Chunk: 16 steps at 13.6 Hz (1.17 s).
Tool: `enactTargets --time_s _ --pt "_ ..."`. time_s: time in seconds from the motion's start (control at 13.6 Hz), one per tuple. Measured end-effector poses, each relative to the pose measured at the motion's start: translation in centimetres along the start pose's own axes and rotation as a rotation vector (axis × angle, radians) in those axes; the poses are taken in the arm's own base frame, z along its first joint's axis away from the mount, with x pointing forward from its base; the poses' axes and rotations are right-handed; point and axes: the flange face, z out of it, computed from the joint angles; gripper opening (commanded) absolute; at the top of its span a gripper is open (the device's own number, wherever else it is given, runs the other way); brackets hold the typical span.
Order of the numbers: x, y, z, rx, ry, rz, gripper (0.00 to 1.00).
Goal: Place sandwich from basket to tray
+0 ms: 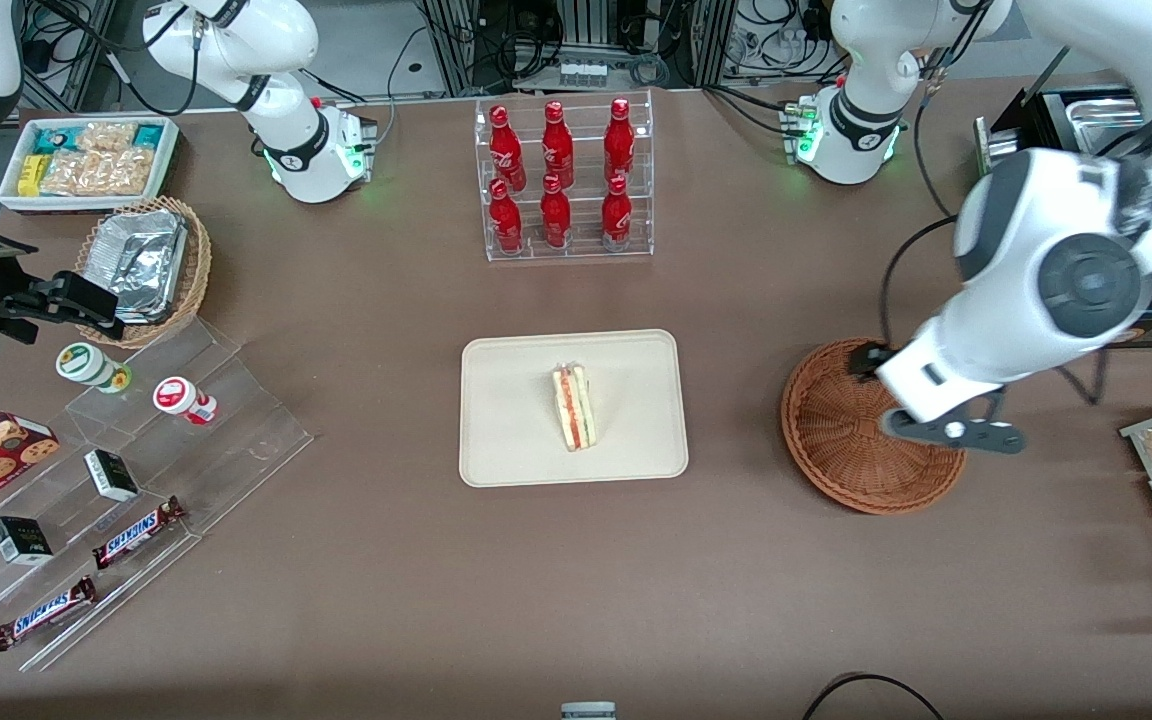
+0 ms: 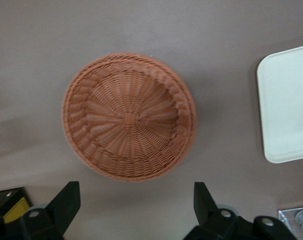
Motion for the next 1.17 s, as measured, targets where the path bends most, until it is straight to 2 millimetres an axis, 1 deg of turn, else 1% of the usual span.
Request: enactTargets --time_s 0.07,0.44,0.59,0.81,0.95,1.03,1.17 --pt "-0.6 -1.1 -0.6 0.002 -0.004 -0.002 1.0" --pt "-3.0 -5.1 -3.3 0.025 0.006 -0.01 1.0" --pt "-4.3 -5.6 -4.8 0.044 0.002 -0.015 1.0" --pt "-7.2 -5.0 -7.8 0.061 -0.002 -0.01 1.0" --pt "-9.1 -5.1 -9.7 0.057 0.004 -0.018 1.0" --pt "-9.9 -5.5 -10.4 0.038 0.014 -0.03 1.0" --pt "-11.1 -7.2 -11.4 -0.013 0.038 -0.064 1.0"
